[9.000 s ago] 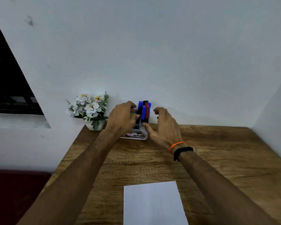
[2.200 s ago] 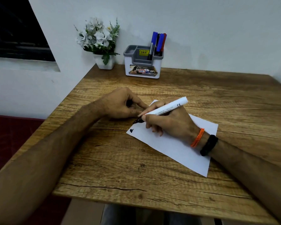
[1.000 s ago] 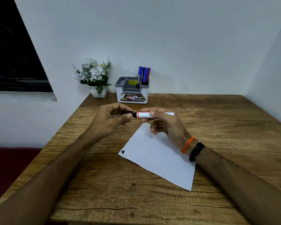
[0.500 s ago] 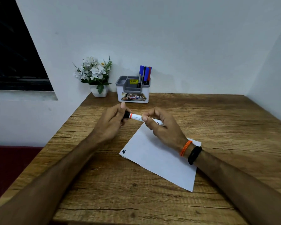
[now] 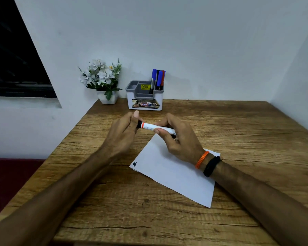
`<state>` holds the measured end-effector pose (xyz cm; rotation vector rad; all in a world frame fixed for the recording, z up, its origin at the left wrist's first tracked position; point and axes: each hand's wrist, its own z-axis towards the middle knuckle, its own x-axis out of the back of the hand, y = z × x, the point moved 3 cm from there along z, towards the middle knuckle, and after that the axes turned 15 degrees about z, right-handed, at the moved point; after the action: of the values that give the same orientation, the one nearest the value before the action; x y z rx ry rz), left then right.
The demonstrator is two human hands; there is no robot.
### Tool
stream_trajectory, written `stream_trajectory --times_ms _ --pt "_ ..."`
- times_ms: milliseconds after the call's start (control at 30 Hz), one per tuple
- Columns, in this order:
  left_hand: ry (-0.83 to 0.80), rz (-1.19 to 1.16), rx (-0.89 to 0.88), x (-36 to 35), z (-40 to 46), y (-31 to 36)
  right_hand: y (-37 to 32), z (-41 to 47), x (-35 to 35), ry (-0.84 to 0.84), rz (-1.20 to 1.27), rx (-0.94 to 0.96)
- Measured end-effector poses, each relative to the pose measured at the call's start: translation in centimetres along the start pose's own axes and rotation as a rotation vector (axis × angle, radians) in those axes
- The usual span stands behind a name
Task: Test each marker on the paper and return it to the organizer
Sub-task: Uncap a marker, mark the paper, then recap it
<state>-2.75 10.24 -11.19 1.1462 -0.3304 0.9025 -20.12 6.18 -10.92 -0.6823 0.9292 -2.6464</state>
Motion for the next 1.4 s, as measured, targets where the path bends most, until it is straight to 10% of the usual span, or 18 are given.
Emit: stream_trajectory --times_ms 400,633,967,1267,1400 --pt "-0.013 -0.316 -0.038 2.2 1.0 1.1 0.0 1.3 -0.5 0.018 0.27 -0.262" --pt "0.031 -0.466 0.043 1.7 1.0 2.5 -0.4 1.6 -0.1 -0.004 0.035 -0.25" --pt "0.077 -0.28 -0.01 2.2 2.3 4.0 -2.8 4.4 0.7 -0.114 -0.228 0.059" --pt "0.116 -0.319 0.067 2.1 4.0 1.6 -0.9 6.0 0.4 -0.029 -0.136 -0.049" --pt "0.098 0.098 0.178 1.5 4.6 -1.9 0.1 8.3 1.0 -0.015 -0.185 -0.094"
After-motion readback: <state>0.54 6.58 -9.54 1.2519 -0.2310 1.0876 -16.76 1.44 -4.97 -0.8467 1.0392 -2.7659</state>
